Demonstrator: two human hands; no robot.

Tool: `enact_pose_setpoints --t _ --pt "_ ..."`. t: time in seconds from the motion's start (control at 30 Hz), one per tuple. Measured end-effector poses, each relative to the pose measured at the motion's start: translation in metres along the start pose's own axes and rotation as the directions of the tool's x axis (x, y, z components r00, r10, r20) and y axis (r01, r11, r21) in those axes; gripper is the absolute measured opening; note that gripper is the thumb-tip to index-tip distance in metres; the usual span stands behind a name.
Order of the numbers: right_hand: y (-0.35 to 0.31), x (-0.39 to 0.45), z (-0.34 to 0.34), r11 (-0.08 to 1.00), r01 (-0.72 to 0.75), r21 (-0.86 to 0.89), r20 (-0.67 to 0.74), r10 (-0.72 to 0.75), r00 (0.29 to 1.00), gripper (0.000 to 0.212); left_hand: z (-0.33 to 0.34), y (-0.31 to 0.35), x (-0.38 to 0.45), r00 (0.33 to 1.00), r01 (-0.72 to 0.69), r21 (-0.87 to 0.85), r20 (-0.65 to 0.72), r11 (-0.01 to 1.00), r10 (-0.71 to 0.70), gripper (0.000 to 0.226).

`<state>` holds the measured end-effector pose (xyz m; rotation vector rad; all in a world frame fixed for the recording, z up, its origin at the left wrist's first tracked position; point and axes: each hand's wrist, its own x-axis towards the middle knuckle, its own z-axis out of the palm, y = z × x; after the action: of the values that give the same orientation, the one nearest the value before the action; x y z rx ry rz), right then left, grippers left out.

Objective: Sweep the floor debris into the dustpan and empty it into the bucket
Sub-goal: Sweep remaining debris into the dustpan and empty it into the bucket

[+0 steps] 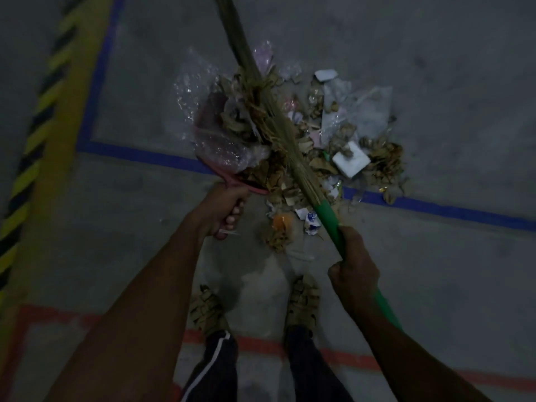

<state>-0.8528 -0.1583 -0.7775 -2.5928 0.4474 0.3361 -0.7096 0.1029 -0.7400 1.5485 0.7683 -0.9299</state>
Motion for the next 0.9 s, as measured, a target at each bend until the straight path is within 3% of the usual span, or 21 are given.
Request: enact_pose_setpoints --t 0.3,0.63,0.8,0.9 --pt "-0.105 -0.078 -0.159 0.983 0.177 -0.057 -0.067 -0.181 0.981 0.086 -0.041 0.051 -0.212 0.998 -0.057 -0.162 -0.048 0.985 0.050 0.031" --pt "-0.190 -0.207 -0.271 0.954 0.293 -0.068 -0.057 -0.297 0.953 0.086 -0.100 0.018 -0.419 0.995 -0.069 -0.242 -0.093 0.968 0.047 0.032" --pt "-0.219 -0.235 -0.299 0.885 0.460 -0.070 0.055 -0.457 0.888 0.088 -0.116 -0.001 -0.488 0.983 -0.112 -0.342 -0.173 0.933 0.055 0.031" --pt "-0.228 -0.237 -0.312 0.789 0.611 -0.066 0.146 -0.598 0.788 0.087 -0.117 -0.018 -0.520 0.967 -0.159 -0.416 -0.246 0.895 0.058 0.032"
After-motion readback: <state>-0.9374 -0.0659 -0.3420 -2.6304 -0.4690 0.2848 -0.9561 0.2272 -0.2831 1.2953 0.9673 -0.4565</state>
